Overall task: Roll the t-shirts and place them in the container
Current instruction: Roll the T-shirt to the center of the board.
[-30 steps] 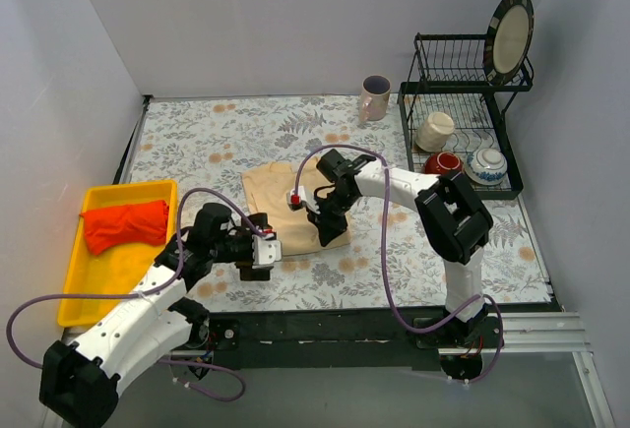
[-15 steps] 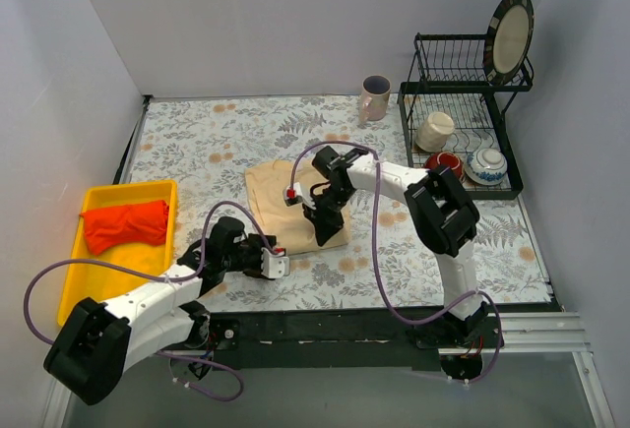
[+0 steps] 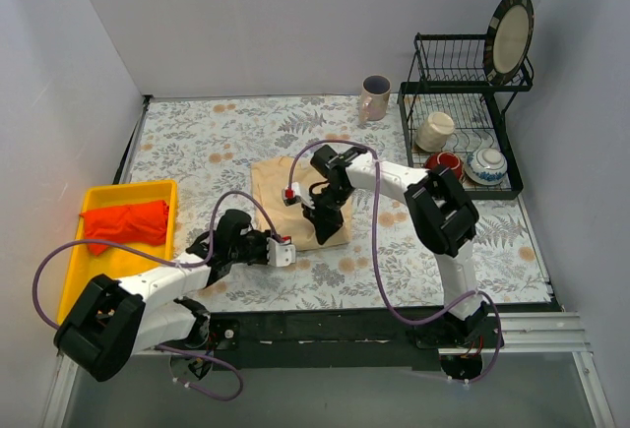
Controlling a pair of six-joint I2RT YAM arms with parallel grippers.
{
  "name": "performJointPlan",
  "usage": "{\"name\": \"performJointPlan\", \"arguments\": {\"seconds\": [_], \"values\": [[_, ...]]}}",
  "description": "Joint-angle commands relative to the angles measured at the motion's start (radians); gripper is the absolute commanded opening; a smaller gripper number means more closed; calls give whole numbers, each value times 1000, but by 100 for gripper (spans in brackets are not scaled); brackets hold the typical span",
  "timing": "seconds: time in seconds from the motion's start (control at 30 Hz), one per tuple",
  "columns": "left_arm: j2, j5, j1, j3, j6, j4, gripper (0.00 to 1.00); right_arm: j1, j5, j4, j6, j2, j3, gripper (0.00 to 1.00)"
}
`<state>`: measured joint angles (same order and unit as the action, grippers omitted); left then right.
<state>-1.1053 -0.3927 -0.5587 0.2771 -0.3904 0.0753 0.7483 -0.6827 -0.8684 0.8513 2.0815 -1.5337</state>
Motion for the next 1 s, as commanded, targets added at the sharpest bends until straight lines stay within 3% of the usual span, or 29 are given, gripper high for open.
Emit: {"name": "performJointPlan", "arguments": {"seconds": [0.0,0.13,0.17,0.2,0.23,0.33,0.4,0.47,0.53,0.57,0.77,0.97], "values": [[-11,-87,2,89,76,-224,0,-3,104,-23,-12,-84,17,20],[-14,-187,2,206,177,-367,0,-69,216,14,-35,-257,33,27],[-19,-208,2,243,209,-403,0,-95,242,72,-38,-300,53,38],[-21,-213,2,254,217,-416,0,-99,279,125,-44,-354,93,98],[-22,-218,2,261,228,-419,0,-101,366,188,-47,-410,137,99],[-62,-241,0,313,260,-463,0,-84,426,408,-34,-689,357,99],[-108,-268,2,362,280,-512,0,-66,436,504,-102,-753,536,99],[-134,-285,2,390,288,-545,0,-55,384,455,-141,-752,598,98],[-162,-291,2,413,311,-549,0,-41,245,294,-113,-688,540,97],[-166,-290,0,419,312,-551,0,-14,258,307,-164,-686,532,95],[-182,-288,2,428,306,-559,0,84,339,714,-61,-908,797,99],[-209,-296,2,447,334,-565,0,135,350,756,11,-908,842,99]]}}
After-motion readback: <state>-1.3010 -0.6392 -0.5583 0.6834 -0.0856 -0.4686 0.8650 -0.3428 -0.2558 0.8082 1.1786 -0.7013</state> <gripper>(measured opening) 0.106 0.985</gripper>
